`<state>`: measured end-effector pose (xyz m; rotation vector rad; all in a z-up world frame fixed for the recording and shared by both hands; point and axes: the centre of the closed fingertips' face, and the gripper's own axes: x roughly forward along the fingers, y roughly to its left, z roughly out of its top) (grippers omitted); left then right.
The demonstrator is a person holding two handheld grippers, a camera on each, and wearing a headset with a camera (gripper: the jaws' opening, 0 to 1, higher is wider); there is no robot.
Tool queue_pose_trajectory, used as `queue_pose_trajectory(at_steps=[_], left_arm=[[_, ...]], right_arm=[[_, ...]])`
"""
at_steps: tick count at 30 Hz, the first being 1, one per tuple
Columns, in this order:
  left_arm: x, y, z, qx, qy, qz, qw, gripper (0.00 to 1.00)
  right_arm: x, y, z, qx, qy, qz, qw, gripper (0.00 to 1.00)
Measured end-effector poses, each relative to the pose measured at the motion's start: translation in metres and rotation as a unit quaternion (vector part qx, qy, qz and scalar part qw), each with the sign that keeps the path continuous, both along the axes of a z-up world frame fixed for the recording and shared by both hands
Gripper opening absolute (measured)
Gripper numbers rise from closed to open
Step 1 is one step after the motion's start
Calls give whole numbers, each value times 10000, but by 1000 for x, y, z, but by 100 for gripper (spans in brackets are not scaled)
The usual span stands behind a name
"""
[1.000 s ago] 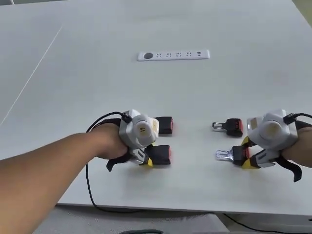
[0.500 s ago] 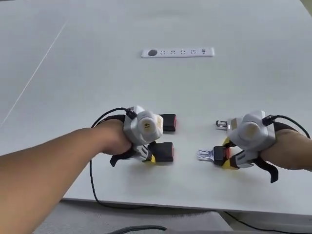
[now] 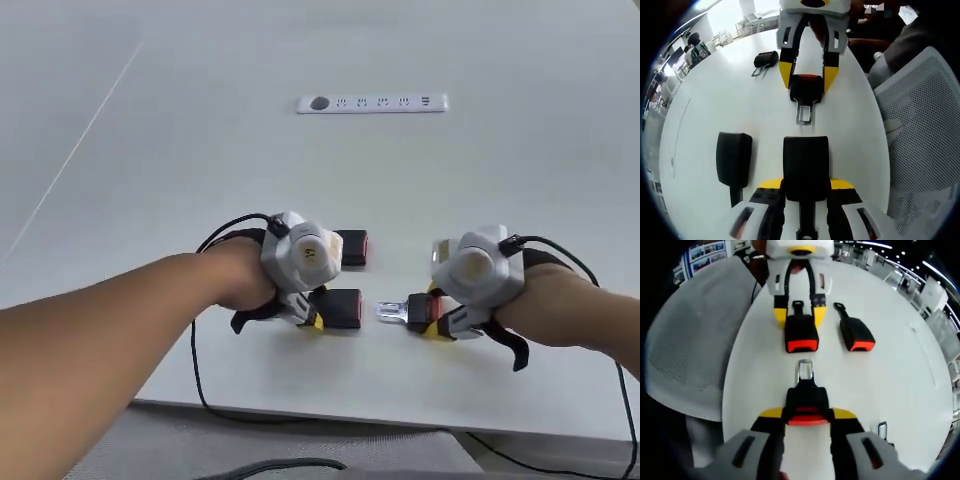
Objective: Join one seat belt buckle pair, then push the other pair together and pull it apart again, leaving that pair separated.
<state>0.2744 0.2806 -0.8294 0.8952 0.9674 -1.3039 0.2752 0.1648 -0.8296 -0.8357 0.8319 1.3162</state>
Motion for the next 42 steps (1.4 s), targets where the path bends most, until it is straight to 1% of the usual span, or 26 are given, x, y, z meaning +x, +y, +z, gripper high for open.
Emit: queue_pose_trajectory(at_steps=[7,11,17,25,31,32,34,39,42], left_arm=[[0,-1,0,19,7,-23,10000,33],[1,-1,0,44,9,-26,10000,33],[1,-1,-1,60,11,-40,10000,33],[1,-1,-1,80,7,-66,9999,32],[1,-2,-1,115,-3,-155,9998,32],[1,-1,-1,119,-1,-168,9998,32],[0,-2,-1,135,1,-181,9997,32],[0,-1,-1,77,9,-161,9998,32],[1,-1,-1,32,18,-160,9999,31]], right_arm=[[-1,15,0,33,-24,3,10000,34],[-2,16,0,15,-11,29,10000,34],[-1,18,1,-11,-89,92,9999,34],[-1,25,2,102,-71,63,9999,34],[-2,32,0,185,-123,98,9997,34],[-1,31,0,126,-152,104,9998,34],[-2,31,1,137,-130,52,9998,34],[-1,32,1,176,-97,-26,9998,33],[-1,36,2,174,-93,-22,9998,32]])
